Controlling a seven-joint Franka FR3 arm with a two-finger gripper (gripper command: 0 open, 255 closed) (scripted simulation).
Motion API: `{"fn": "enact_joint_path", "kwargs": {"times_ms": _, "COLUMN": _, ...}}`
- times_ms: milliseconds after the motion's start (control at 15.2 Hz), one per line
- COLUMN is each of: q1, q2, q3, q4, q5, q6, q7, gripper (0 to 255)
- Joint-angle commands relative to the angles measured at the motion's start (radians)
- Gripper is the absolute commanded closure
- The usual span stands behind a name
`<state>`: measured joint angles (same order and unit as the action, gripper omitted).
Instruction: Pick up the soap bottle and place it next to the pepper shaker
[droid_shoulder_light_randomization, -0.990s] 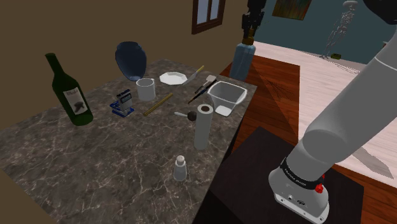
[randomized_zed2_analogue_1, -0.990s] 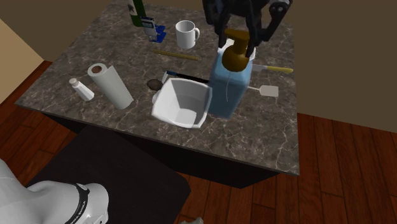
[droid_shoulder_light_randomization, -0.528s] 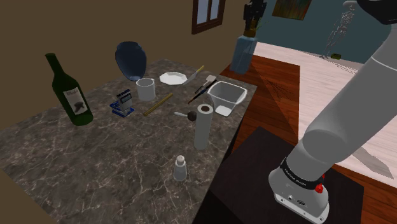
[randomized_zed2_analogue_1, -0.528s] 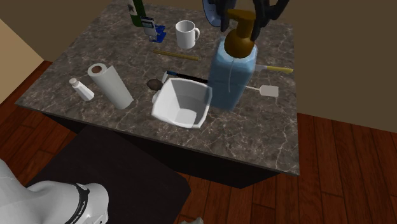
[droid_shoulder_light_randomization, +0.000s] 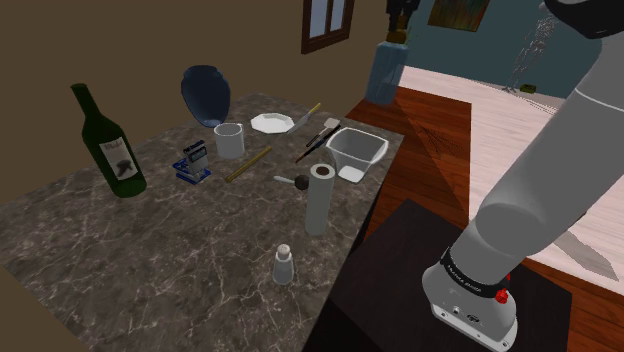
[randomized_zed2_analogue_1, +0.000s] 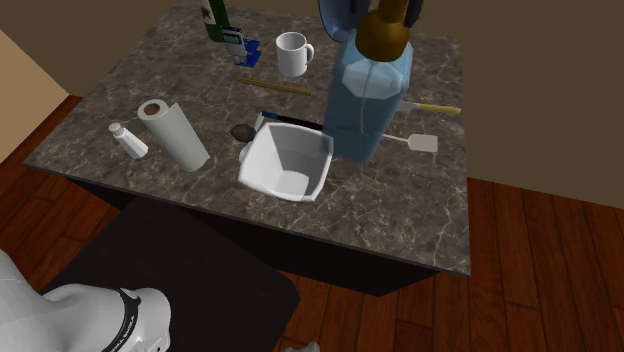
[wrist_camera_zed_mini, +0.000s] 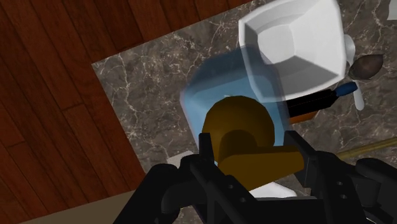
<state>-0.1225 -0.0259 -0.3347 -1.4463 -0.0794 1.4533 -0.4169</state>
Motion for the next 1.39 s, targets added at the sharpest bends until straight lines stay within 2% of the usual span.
{"fn": "enact_joint_path", "kwargs": {"times_ms": 0, "q1": -0.003, "q2": 0.016, "q3": -0.004, "q4": 0.051, "q5": 0.005, "q6": -0.035, "q7": -0.009, "gripper": 255}}
{"fn": "enact_joint_path", "kwargs": {"times_ms": 462, "q1": -0.016, "q2": 0.088, "q3": -0.015, "q4": 0.240, "q5": 0.029, "q6": -0.155, "q7": -0.033, "gripper": 255}}
{"fn": "enact_joint_path", "kwargs": {"times_ms": 858, "q1": -0.041, "q2": 0.178, "q3": -0.028, "q4": 0.447, "q5": 0.064, "q6": -0.276, "q7": -0.060, "gripper": 255}}
{"fn": "enact_joint_path", "kwargs": {"times_ms": 1056, "q1": 0.029, "q2": 0.065, "q3": 0.015, "q4": 0.278, "q5": 0.016, "q6": -0.219, "q7": 0.033, "gripper": 255}}
{"fn": "enact_joint_path", "kwargs": {"times_ms": 1320, "q1": 0.092, "q2": -0.044, "q3": 0.078, "q4": 0.117, "q5": -0.017, "q6": -0.171, "q7": 0.153, "gripper": 255}}
